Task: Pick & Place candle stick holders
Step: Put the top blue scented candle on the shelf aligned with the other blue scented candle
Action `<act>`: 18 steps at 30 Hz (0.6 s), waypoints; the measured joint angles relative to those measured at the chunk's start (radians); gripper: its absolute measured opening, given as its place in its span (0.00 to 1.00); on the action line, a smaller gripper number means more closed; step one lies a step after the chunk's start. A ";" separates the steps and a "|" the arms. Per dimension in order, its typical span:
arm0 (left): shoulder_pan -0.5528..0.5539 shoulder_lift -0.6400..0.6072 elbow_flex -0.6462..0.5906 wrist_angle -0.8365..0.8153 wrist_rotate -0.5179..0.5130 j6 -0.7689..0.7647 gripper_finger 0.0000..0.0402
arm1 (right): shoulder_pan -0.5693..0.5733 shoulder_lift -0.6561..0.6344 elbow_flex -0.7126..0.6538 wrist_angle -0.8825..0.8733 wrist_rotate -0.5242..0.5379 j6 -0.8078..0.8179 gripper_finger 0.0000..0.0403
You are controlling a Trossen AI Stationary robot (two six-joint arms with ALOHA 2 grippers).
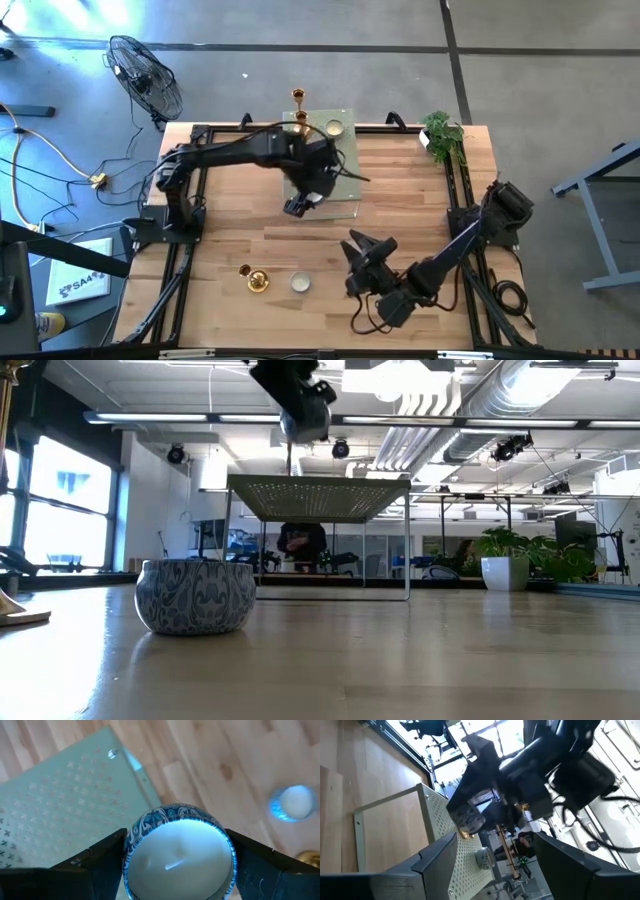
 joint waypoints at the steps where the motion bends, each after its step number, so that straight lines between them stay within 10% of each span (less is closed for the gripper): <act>1: 0.009 0.010 0.001 0.000 0.000 0.016 0.72 | 0.002 0.000 0.000 0.000 0.006 0.000 0.64; 18: 0.064 0.046 0.002 0.124 0.006 0.104 0.72 | 0.004 0.000 0.000 -0.012 0.008 0.019 0.64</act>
